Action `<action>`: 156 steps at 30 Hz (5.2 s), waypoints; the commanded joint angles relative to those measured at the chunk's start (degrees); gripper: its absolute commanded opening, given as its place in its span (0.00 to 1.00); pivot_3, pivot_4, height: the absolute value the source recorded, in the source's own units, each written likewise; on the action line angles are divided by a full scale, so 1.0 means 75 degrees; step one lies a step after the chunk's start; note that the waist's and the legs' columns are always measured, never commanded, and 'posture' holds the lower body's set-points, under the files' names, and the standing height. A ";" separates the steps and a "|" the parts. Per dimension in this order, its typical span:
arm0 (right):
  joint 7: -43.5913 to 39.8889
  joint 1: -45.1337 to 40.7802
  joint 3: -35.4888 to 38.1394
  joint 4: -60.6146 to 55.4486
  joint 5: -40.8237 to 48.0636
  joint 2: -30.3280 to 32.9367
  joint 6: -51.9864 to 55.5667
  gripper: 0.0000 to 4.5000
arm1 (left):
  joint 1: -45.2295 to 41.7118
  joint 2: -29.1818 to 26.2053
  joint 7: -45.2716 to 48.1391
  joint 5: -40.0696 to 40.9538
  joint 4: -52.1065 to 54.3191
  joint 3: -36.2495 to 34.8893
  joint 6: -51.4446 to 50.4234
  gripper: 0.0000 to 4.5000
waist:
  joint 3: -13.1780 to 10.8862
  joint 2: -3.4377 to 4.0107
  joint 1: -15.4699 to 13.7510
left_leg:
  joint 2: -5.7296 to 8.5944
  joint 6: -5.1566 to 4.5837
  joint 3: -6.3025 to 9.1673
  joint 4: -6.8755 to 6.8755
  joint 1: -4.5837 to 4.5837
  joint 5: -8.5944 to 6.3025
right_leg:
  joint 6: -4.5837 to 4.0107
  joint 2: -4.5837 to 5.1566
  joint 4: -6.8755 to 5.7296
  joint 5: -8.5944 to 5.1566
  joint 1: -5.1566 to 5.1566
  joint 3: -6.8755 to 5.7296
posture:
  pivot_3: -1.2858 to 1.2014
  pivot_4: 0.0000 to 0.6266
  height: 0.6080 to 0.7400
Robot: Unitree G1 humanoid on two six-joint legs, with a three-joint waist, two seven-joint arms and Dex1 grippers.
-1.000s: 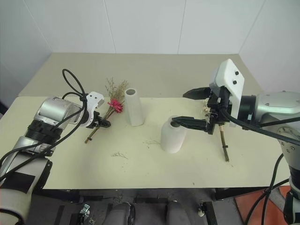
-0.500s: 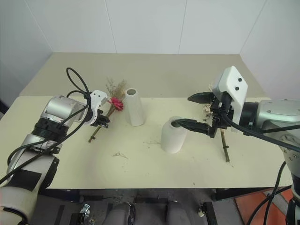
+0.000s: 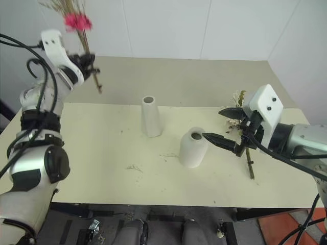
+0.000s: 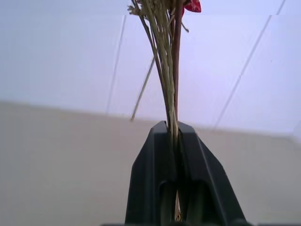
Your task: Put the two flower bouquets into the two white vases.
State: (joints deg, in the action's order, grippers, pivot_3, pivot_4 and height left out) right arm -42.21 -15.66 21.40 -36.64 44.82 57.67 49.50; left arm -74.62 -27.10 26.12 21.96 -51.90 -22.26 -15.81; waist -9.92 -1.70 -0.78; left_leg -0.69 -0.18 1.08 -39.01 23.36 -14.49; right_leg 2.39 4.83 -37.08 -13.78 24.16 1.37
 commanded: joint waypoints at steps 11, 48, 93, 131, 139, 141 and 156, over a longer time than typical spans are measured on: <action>0.0974 0.1418 0.1492 -0.1324 0.0164 -0.0514 -0.0062 1.00 | -0.0543 0.1101 0.4303 0.1478 -0.1286 -0.0722 0.0370 0.01 | 0.0001 -0.0002 0.0073 | 0.0006 -0.0001 0.0002 -0.0009 -0.0001 0.0002 | 0.0009 0.0001 -0.0001 0.0004 -0.0014 -0.0005 | 0.52 0.24 1.00; 0.1222 0.1778 0.1611 -0.1332 0.0289 -0.0597 -0.0241 1.00 | 0.0834 0.1517 0.5829 0.0415 -0.0524 0.0838 0.1374 0.01 | 0.0001 -0.0002 0.0186 | 0.0004 -0.0001 0.0006 -0.0011 -0.0007 0.0002 | 0.0009 -0.0004 -0.0002 0.0004 -0.0015 0.0002 | 0.52 0.24 1.00; 0.0946 0.1808 0.1762 -0.0534 0.0236 -0.0044 0.0249 1.00 | 0.3878 -0.2265 0.7869 0.0692 0.3536 0.1189 0.0073 0.99 | 0.0004 0.0001 0.0215 | -0.0015 -0.0002 0.0001 -0.0016 -0.0024 0.0002 | 0.0007 -0.0020 -0.0004 0.0004 -0.0013 0.0022 | 0.52 0.24 1.00; -0.0076 -0.4703 -0.4126 0.8903 -0.4124 -0.1141 0.1507 0.04 | 0.5446 -0.2775 0.7437 0.1196 0.7750 0.2286 -0.0253 1.00 | 0.0009 0.0000 0.0387 | -0.0037 -0.0007 -0.0084 -0.0009 -0.0041 -0.0001 | -0.0002 -0.0050 0.0001 0.0011 0.0016 0.0113 | 0.52 0.24 1.00; 0.1064 -0.4696 -0.2598 0.7866 -0.4106 -0.1227 0.1486 0.04 | 0.5454 -0.2778 0.7356 0.1119 0.7602 0.2294 0.0014 1.00 | 0.0008 0.0002 0.0384 | -0.0036 -0.0007 -0.0085 -0.0008 -0.0041 -0.0001 | -0.0001 -0.0049 0.0001 0.0011 0.0017 0.0113 | 0.52 0.24 1.00; 0.1699 -0.4613 -0.1528 0.6757 -0.3881 -0.1390 0.1706 0.04 | 0.5448 -0.2818 0.7383 0.1138 0.7543 0.2255 0.0037 1.00 | 0.0004 0.0008 0.0374 | -0.0036 -0.0006 -0.0086 -0.0004 -0.0032 -0.0001 | -0.0001 -0.0048 -0.0004 0.0012 0.0030 0.0116 | 0.52 0.24 1.00; 0.3729 -0.3294 0.2199 -0.0505 0.0843 -0.5280 0.1590 0.04 | 0.4952 -0.2880 0.7557 0.1083 0.6787 0.2369 0.0154 1.00 | 0.0007 0.0011 0.0271 | -0.0039 -0.0006 -0.0082 0.0009 -0.0042 -0.0001 | 0.0007 -0.0047 -0.0005 0.0022 0.0018 0.0111 | 0.52 0.24 1.00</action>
State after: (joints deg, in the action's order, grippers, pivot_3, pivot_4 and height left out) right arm -14.95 -39.51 38.90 -36.50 47.20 18.12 64.07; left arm -36.18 -48.08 82.33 30.27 -1.05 -3.60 -15.90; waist -9.87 -1.62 1.25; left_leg -0.98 -0.22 0.45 -38.94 23.02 -14.50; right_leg 2.44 4.47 -37.12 -13.62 24.31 2.23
